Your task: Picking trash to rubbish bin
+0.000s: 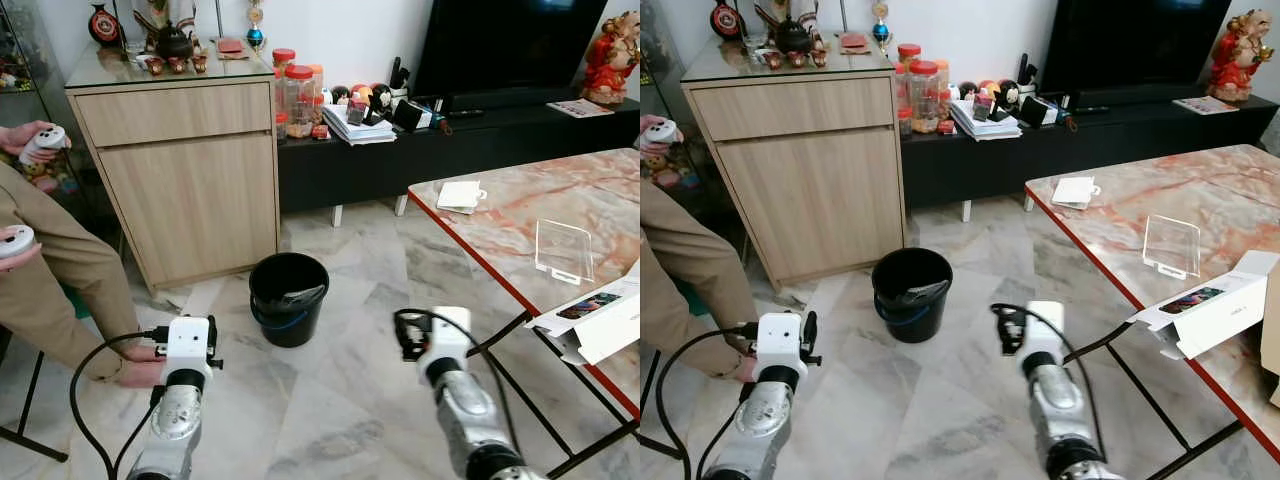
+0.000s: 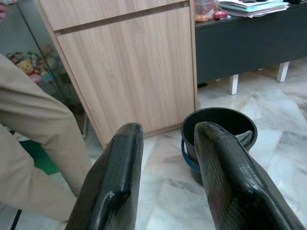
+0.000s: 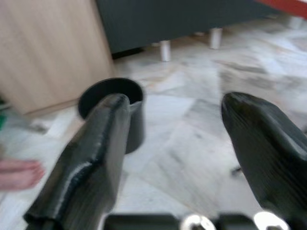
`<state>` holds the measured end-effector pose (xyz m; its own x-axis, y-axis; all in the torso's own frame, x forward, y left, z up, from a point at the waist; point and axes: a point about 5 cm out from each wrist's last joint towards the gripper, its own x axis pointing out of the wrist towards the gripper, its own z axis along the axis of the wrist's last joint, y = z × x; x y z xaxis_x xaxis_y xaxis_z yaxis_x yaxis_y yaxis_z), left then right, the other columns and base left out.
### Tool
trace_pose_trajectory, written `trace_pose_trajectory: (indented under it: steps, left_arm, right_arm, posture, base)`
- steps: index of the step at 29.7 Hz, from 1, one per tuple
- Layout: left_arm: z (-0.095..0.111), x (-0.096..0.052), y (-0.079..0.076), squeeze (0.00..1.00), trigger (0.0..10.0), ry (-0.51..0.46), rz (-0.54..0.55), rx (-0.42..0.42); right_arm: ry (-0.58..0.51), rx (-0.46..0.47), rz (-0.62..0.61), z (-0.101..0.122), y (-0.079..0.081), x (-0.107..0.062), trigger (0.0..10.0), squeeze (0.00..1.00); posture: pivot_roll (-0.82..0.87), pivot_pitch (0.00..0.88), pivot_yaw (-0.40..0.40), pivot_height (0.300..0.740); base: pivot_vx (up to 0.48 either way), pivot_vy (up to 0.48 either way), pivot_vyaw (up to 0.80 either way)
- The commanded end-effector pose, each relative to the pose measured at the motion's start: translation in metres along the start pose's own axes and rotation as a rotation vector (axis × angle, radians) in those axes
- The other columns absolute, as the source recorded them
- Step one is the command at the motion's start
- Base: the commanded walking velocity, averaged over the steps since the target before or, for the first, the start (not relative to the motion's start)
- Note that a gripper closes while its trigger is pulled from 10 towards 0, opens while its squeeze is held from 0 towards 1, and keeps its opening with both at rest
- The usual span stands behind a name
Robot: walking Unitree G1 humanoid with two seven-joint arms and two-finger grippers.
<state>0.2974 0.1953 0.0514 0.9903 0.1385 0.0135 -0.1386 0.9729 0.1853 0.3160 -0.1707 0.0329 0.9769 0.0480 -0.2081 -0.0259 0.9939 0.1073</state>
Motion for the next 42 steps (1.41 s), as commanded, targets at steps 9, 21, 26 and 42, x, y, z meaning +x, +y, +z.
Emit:
trace_pose_trajectory:
  steps: [9, 21, 26, 42]
  left_arm:
    - [0.011, 0.011, -0.006, 0.00, 10.0, -0.026, -0.015, -0.004]
    - [0.010, 0.009, -0.004, 0.00, 10.0, -0.037, -0.018, 0.001]
    - [0.009, 0.007, -0.002, 0.00, 10.0, -0.037, -0.009, 0.003]
    - [-0.051, -0.024, 0.016, 0.00, 10.0, 0.267, -0.013, 0.060]
  right_arm:
    - [-0.026, 0.022, 0.043, 0.009, 0.017, 0.008, 10.0, 0.00]
    - [-0.014, 0.039, 0.112, 0.006, 0.040, 0.009, 10.0, 0.00]
    - [-0.012, 0.034, 0.132, 0.005, 0.046, 0.009, 10.0, 0.00]
    - [0.258, -0.039, 0.072, -0.051, 0.027, -0.018, 10.0, 0.00]
  posture:
    - [0.02, 0.000, -0.056, 0.740]
    - [0.05, 0.005, -0.054, 0.740]
    - [0.05, 0.007, -0.054, 0.740]
    - [0.04, 0.000, -0.056, 0.740]
  base:
    - [0.000, 0.000, 0.00]
    - [0.000, 0.000, -0.61]
    - [0.000, 0.000, -0.80]
    - [0.000, 0.000, -0.75]
